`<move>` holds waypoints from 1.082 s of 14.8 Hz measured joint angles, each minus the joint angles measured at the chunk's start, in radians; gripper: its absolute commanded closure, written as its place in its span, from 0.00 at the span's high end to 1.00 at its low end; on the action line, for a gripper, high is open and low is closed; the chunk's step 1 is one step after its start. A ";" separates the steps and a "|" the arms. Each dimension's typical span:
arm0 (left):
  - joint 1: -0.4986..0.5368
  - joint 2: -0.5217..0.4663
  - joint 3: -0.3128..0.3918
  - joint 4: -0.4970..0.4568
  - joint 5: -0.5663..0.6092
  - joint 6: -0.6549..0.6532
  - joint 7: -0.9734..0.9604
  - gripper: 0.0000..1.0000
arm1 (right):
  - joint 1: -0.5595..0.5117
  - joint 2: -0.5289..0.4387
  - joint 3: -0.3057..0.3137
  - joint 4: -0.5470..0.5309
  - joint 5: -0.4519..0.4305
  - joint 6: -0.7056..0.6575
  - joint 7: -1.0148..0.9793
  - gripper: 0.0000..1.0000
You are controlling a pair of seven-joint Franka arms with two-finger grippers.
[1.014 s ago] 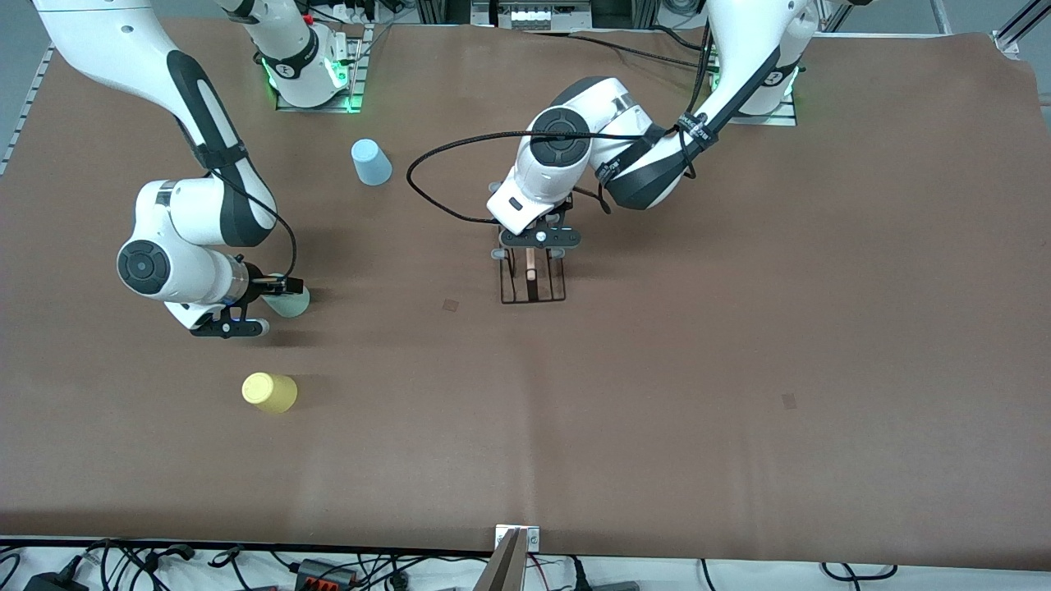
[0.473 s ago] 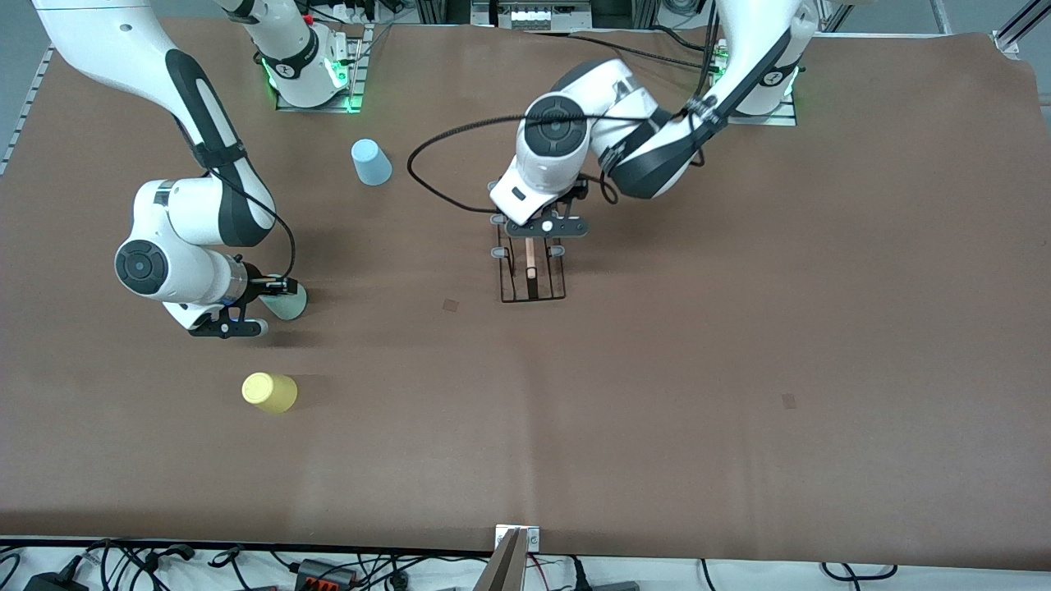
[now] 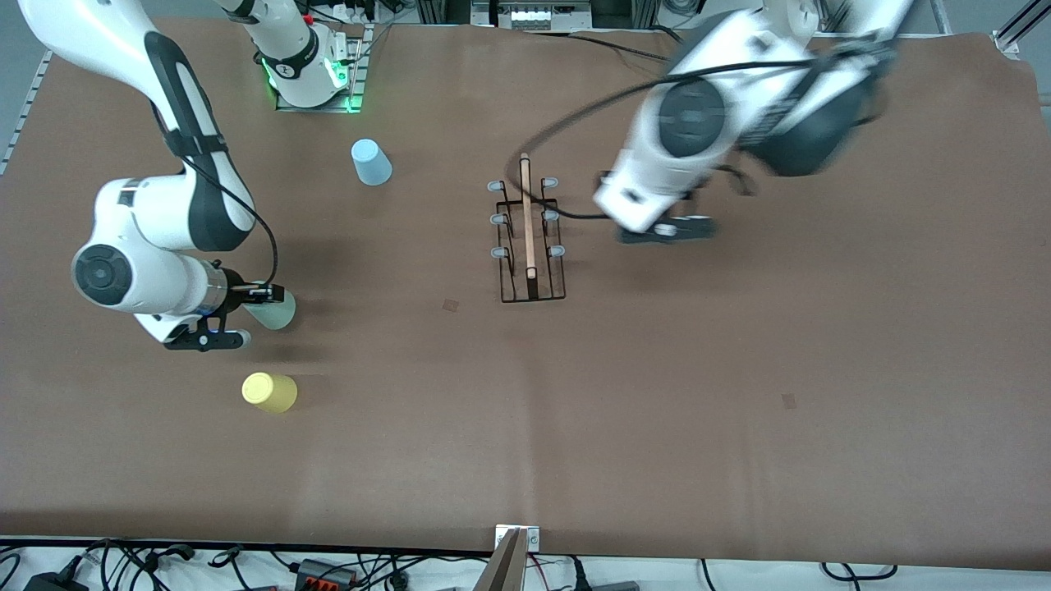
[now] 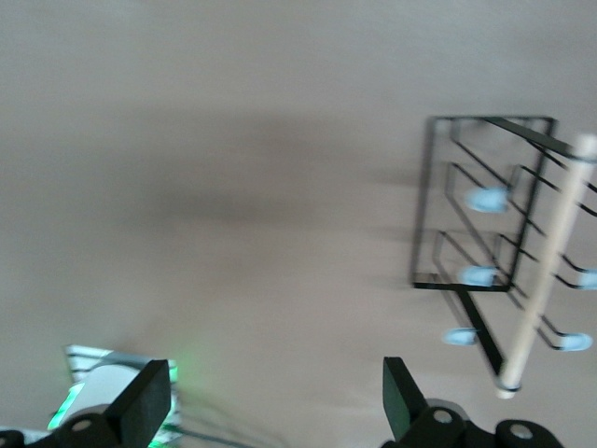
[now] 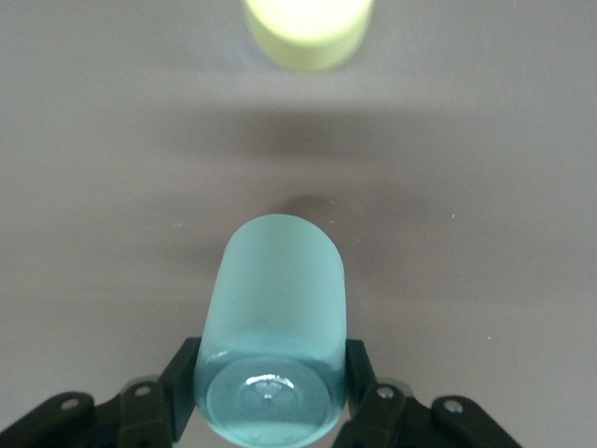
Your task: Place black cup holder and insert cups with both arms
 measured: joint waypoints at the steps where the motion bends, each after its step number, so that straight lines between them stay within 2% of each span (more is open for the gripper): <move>1: 0.053 -0.018 0.000 0.008 0.000 -0.026 0.057 1.00 | 0.003 -0.003 0.017 0.053 0.000 -0.050 0.000 0.15; 4: 0.223 -0.079 0.002 0.015 0.000 -0.062 0.253 1.00 | 0.011 -0.015 0.103 0.161 0.004 -0.164 0.001 0.15; 7: 0.358 -0.138 0.003 0.016 0.000 -0.079 0.342 1.00 | 0.022 -0.021 0.223 0.184 0.005 -0.251 0.010 0.15; 9: 0.409 -0.157 0.003 0.015 0.000 -0.094 0.351 1.00 | 0.028 -0.020 0.307 0.184 0.006 -0.279 0.042 0.15; 11: 0.425 -0.157 0.006 0.008 0.000 -0.094 0.352 1.00 | 0.036 -0.019 0.384 0.183 0.006 -0.282 0.084 0.15; 13: 0.412 -0.158 0.017 -0.005 0.000 -0.092 0.352 1.00 | 0.077 -0.019 0.418 0.183 0.006 -0.282 0.152 0.15; 14: 0.375 -0.166 0.053 -0.015 0.000 -0.084 0.353 1.00 | 0.109 -0.019 0.421 0.183 0.006 -0.282 0.187 0.15; 16: 0.252 -0.207 0.191 -0.068 0.000 -0.026 0.376 1.00 | 0.165 -0.018 0.423 0.182 0.006 -0.282 0.225 0.15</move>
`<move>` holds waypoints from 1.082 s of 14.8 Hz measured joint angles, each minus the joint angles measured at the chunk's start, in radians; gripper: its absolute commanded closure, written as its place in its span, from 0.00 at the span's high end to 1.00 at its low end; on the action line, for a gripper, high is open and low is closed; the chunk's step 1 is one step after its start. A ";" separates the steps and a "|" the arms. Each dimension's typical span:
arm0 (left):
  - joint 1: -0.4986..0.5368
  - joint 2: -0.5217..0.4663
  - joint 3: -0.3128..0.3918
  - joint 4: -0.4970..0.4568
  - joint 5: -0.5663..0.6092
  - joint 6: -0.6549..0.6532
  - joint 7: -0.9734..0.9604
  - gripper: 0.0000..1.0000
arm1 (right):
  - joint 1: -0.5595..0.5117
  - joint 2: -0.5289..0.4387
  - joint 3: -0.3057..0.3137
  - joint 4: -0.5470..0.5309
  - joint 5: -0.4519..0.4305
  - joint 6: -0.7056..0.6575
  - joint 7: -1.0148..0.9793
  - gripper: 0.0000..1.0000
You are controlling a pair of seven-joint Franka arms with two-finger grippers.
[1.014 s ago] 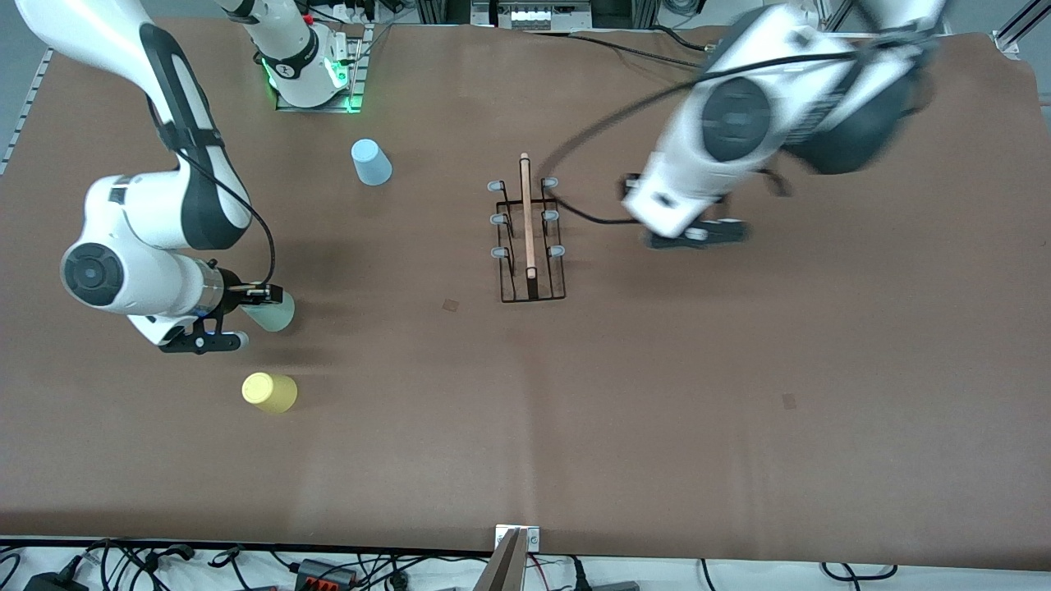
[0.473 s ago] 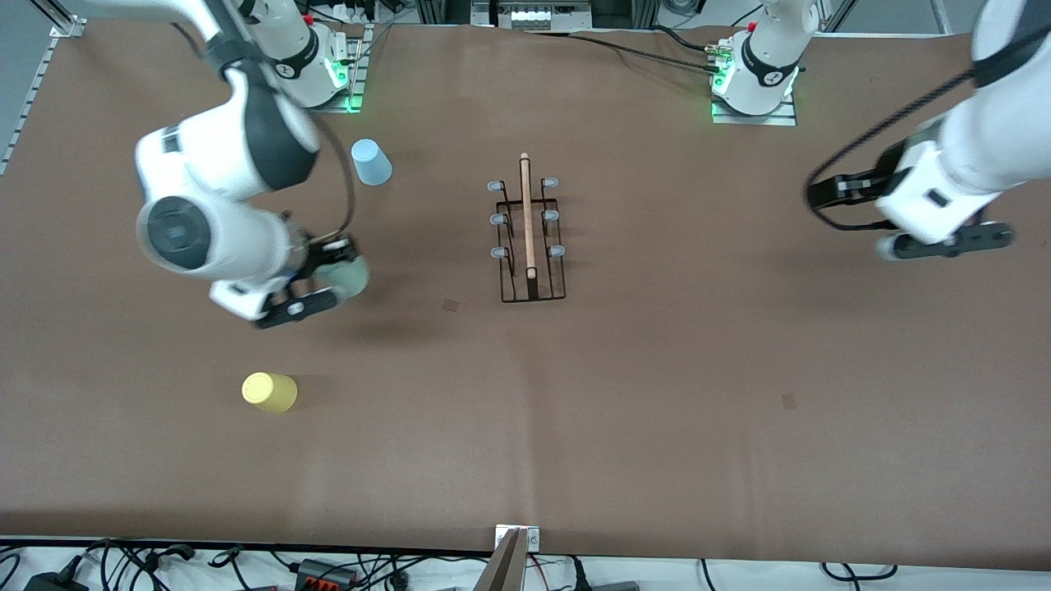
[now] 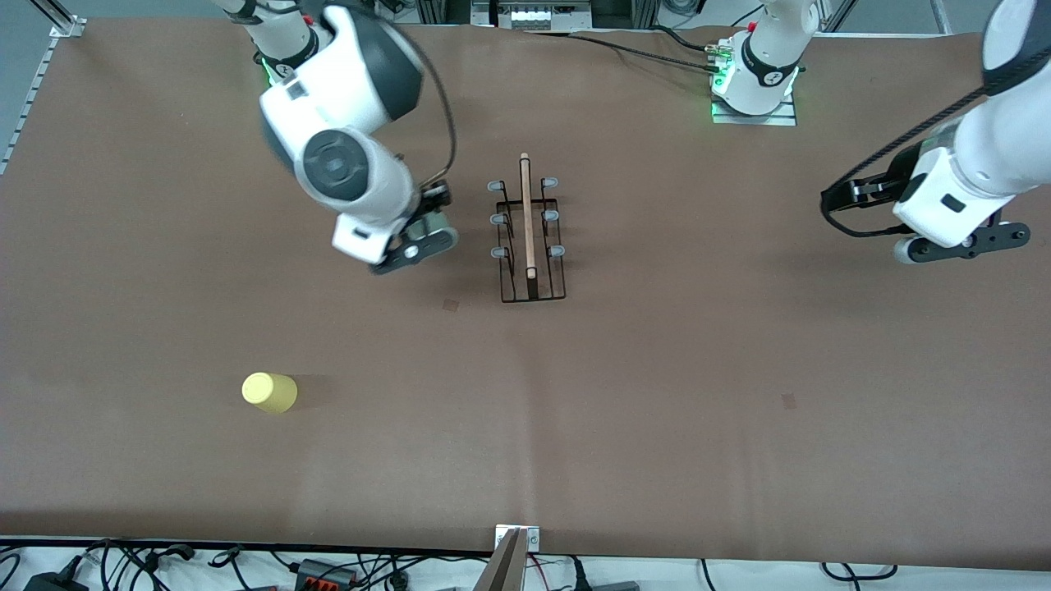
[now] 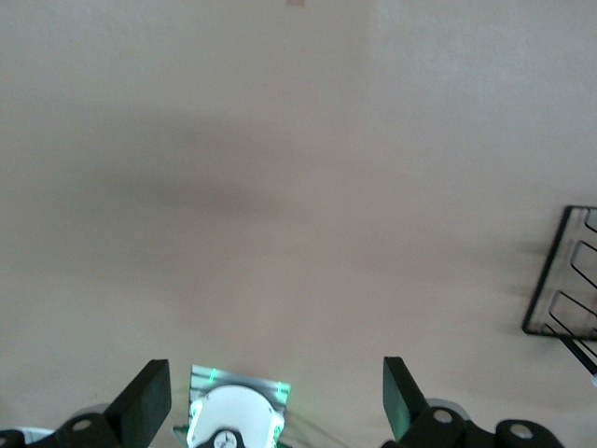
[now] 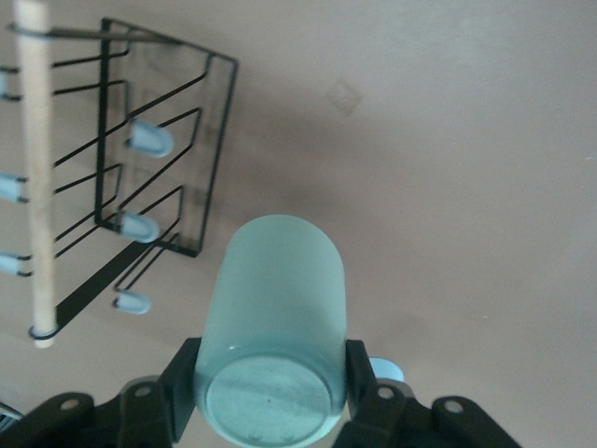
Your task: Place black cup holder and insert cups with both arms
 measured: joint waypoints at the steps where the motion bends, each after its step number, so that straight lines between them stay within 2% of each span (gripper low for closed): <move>1: -0.056 -0.029 0.069 -0.038 0.000 0.033 0.032 1.00 | 0.023 0.001 0.000 0.000 0.000 0.000 0.011 0.15; 3: -0.113 -0.085 0.143 -0.102 -0.003 0.071 0.067 1.00 | 0.065 0.006 0.001 0.000 0.000 0.001 0.032 0.15; 8: -0.171 -0.234 0.214 -0.280 -0.003 0.166 0.079 1.00 | 0.137 0.028 0.001 -0.010 0.016 0.001 0.051 0.15; 10: -0.194 -0.246 0.242 -0.293 -0.003 0.175 0.083 1.00 | 0.152 0.039 0.001 -0.011 0.039 0.004 0.051 0.15; 16: -0.202 -0.246 0.247 -0.295 -0.004 0.186 0.085 1.00 | 0.188 0.047 0.001 -0.024 0.043 0.020 0.056 0.15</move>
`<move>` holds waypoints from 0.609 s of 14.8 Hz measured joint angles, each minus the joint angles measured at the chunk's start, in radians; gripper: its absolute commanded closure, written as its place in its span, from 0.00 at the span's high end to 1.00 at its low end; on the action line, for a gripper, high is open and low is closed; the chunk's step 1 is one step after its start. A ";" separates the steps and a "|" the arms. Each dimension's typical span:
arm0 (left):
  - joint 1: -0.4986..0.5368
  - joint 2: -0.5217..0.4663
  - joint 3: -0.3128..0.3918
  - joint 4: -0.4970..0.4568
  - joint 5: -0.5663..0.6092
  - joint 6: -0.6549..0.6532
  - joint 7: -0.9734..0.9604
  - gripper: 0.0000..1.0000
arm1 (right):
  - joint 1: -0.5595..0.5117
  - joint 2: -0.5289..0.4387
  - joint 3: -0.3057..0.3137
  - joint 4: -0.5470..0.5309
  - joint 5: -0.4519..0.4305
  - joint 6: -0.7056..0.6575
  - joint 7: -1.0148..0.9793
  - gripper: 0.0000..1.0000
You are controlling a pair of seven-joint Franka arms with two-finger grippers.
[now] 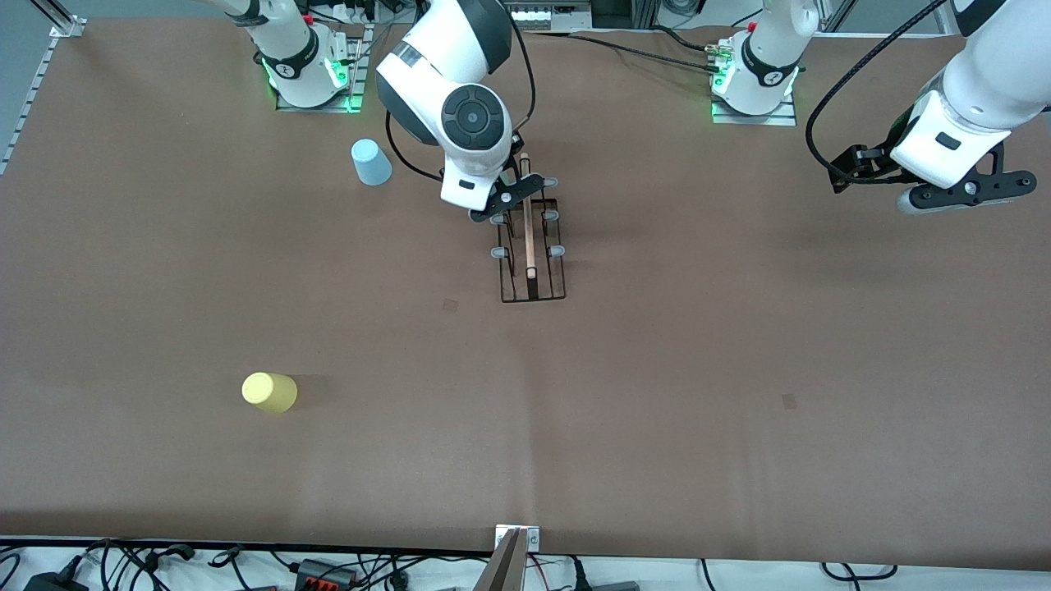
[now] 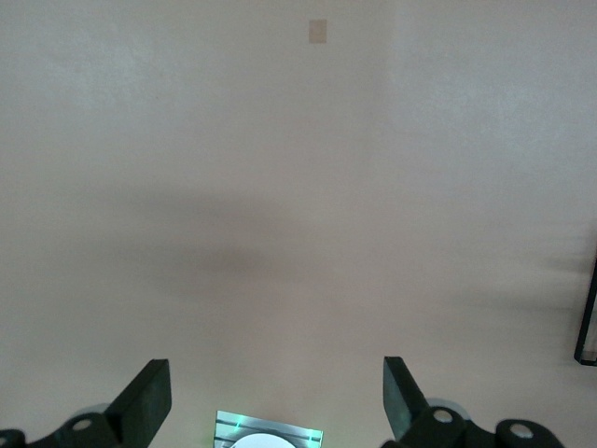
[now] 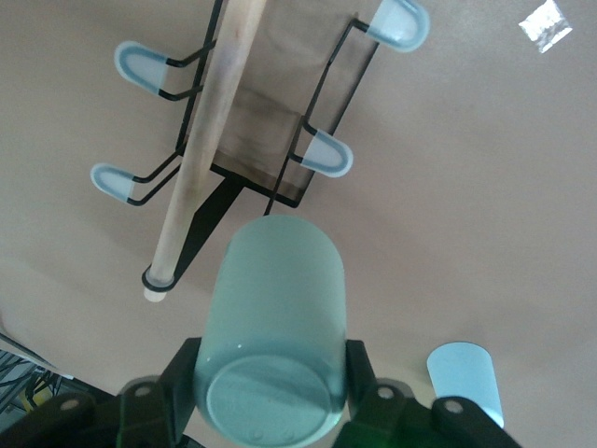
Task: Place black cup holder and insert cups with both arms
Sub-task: 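Lower the teal cup mouth-down onto a rack peg with the right gripper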
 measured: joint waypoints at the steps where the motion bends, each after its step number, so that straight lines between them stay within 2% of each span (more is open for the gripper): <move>1: -0.001 0.000 0.000 0.000 0.000 0.001 0.000 1.00 | 0.001 0.003 0.000 -0.005 0.000 0.011 0.003 0.15; 9: -0.002 0.005 0.000 0.013 -0.023 0.014 0.001 1.00 | 0.001 0.017 -0.001 -0.016 0.000 0.046 0.009 0.15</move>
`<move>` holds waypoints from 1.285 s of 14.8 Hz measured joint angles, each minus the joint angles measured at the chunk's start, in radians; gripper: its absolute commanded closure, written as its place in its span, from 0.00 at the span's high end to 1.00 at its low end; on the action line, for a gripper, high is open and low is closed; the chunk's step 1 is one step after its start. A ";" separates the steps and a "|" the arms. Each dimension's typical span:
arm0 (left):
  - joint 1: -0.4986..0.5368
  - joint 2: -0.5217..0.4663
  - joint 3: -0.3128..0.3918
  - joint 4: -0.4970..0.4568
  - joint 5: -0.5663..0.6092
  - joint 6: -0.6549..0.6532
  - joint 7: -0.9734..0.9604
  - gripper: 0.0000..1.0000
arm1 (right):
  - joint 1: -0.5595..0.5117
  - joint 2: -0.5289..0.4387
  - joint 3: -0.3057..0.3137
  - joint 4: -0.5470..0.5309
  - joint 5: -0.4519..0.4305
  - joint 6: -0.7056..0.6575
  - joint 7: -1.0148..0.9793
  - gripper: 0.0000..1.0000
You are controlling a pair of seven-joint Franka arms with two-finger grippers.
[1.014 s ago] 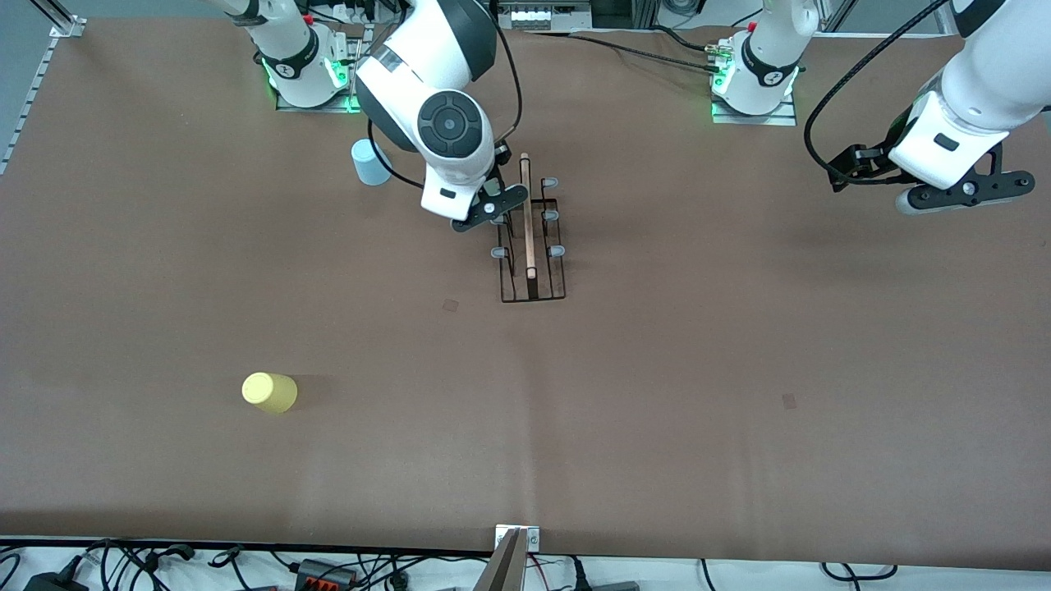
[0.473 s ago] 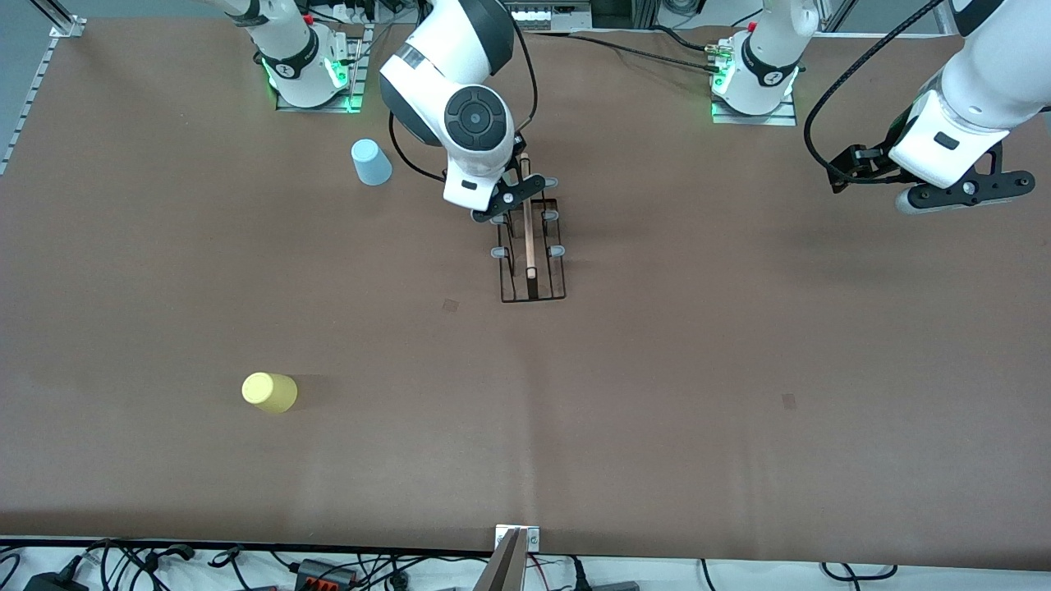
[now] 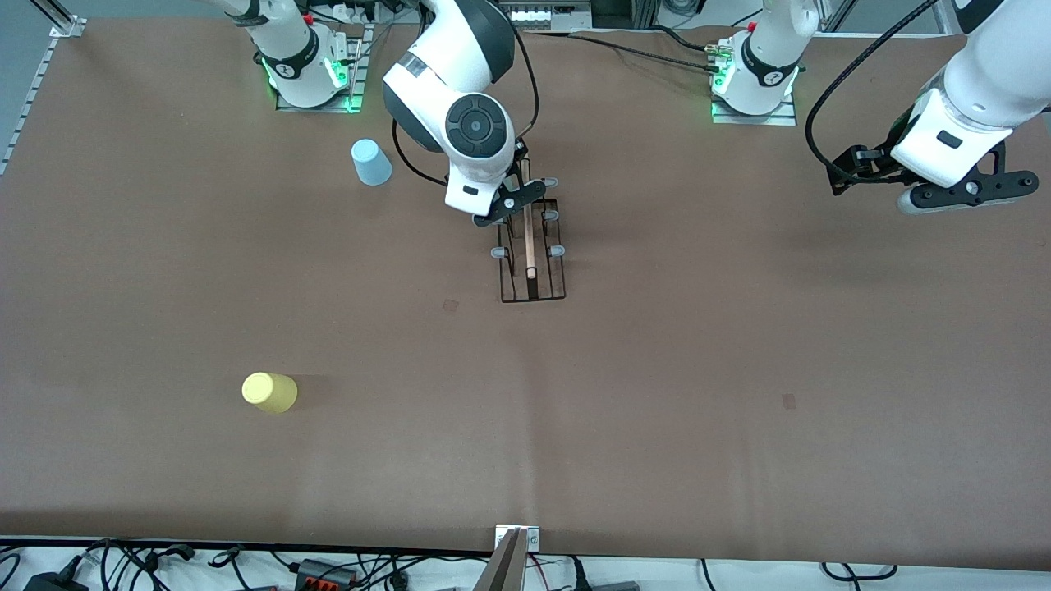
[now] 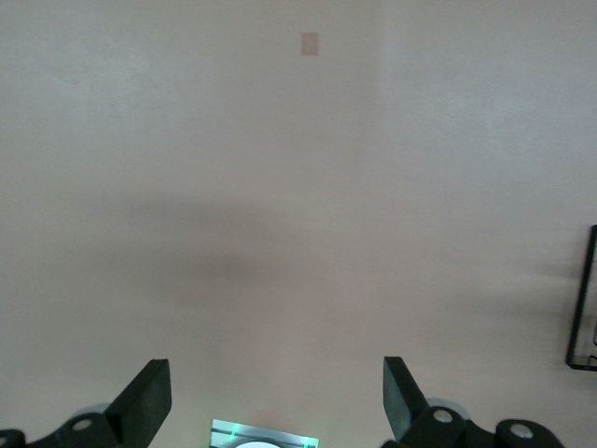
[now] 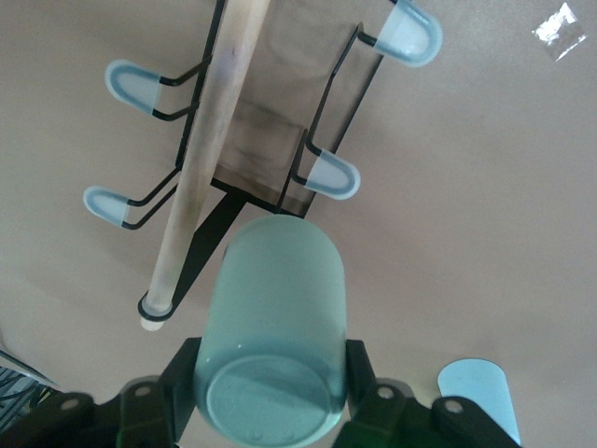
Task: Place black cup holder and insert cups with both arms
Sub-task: 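Lower the teal cup mouth-down onto a rack peg with the right gripper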
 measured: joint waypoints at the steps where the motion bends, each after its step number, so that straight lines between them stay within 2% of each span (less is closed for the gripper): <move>1: 0.000 0.000 0.001 0.000 -0.010 0.001 0.000 1.00 | 0.000 0.002 0.000 -0.001 0.000 0.001 0.000 0.15; 12: 0.000 0.001 0.002 0.001 -0.019 0.002 0.001 1.00 | 0.002 0.021 0.000 -0.028 0.000 0.037 0.004 0.15; 17: -0.002 0.001 0.002 0.001 -0.019 0.002 0.001 1.00 | 0.003 0.061 -0.001 -0.034 0.000 0.063 0.005 0.16; 18: -0.002 0.001 0.002 0.001 -0.019 0.002 0.002 1.00 | 0.003 0.066 -0.002 -0.036 0.000 0.064 0.005 0.31; 19: -0.003 0.001 0.002 0.001 -0.019 0.002 0.002 1.00 | 0.003 0.068 -0.002 -0.038 0.000 0.066 0.005 0.86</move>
